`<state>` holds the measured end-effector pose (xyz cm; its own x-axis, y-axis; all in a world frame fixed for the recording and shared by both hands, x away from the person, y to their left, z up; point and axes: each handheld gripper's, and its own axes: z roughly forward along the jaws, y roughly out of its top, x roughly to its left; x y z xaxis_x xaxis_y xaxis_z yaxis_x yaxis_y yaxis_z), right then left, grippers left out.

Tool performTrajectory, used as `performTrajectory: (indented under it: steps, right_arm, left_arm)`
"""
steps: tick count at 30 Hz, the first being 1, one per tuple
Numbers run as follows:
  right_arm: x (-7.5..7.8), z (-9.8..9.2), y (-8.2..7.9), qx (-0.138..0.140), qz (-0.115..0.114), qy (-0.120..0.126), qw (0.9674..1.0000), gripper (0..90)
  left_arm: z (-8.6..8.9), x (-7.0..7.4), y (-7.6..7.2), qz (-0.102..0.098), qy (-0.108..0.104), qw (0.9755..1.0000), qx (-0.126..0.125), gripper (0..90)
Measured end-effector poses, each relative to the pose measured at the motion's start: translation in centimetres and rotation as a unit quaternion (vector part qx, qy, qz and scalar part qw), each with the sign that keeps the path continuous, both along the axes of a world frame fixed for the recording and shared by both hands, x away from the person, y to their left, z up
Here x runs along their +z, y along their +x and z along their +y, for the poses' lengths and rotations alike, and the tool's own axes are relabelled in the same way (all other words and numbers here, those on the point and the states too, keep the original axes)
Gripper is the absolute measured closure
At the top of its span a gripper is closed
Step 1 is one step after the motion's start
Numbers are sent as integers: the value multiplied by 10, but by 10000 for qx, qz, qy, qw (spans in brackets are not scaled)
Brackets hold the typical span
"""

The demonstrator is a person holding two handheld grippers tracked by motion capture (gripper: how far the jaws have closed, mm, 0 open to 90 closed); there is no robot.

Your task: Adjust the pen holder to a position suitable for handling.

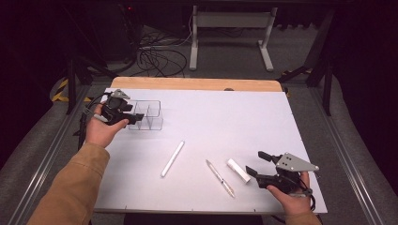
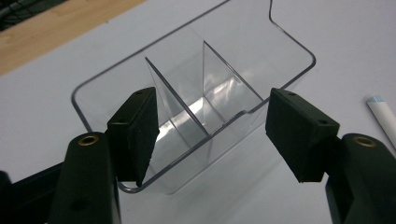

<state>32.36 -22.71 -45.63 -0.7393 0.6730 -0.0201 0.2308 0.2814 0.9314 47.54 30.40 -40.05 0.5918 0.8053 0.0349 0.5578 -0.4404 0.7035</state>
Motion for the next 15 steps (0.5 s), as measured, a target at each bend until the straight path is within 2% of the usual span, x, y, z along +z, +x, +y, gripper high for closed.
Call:
performTrajectory:
  steps: [2,4,10,15]
  right_arm:
    - [0,0,0,-4,14,6,10000,277]
    - [0,0,0,-8,19,6,10000,276]
    - [-1,1,0,19,4,-26,10000,273]
    - [-1,1,0,18,17,-3,10000,273]
  left_arm:
    - [-2,-4,2,155,59,9998,-52,353]
    - [-3,-5,2,171,188,9996,-76,339]
    - [-2,-4,4,216,230,9995,-87,389]
    - [-3,-2,4,427,199,9988,-141,410]
